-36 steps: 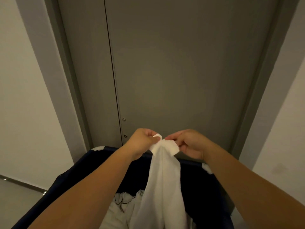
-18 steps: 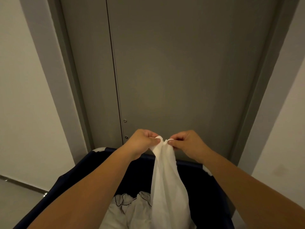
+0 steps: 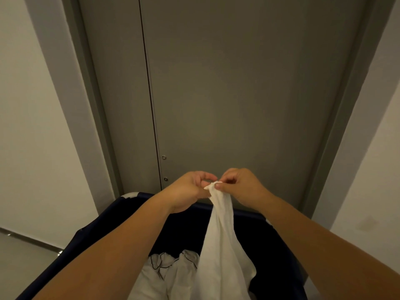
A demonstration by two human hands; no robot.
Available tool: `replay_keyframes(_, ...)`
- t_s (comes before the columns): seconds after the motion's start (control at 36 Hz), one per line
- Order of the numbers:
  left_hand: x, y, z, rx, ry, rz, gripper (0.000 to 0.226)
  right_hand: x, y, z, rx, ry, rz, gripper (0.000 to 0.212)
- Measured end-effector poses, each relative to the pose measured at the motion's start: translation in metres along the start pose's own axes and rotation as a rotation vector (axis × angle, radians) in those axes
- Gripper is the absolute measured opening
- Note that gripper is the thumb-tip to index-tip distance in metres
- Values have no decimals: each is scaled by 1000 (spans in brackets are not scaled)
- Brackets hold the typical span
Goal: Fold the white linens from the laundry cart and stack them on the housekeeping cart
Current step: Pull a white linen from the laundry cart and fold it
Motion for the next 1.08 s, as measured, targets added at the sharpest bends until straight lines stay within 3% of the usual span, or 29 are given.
replay_keyframes(0.22, -1, -1, 3, -30, 3, -57, 53, 1, 7, -1, -65, -41, -106, 14)
replay_keyframes(0.5, 6, -6, 3, 353, 40, -143, 29, -2, 15, -7, 3, -29, -72, 24)
replay_keyframes(0.75, 21, -31, -40, 764, 124, -45, 30, -2, 34, -22, 130, 29, 19, 7)
replay_keyframes(0.86, 24, -44, -64, 921, 177, -40, 33, 5, 43, -36, 3, 62, 63, 12)
replay_keyframes(0.97, 26, -55, -89, 1056, 225, -95, 30, 11, 41, -50, -119, 153, 118, 31)
replay_keyframes(1.08, 31, -73, -119, 1144, 321, -217, 41, 14, 31, -74, -245, 233, 111, 19)
Point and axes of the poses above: each hand's wrist, its own x-axis towards the middle knuckle, its own y-axis out of the palm, z = x × y, the point moved 3 cm from there along x, towards the middle knuckle, and after that the axes turned 10 degrees about y, right-handed, at the moved point
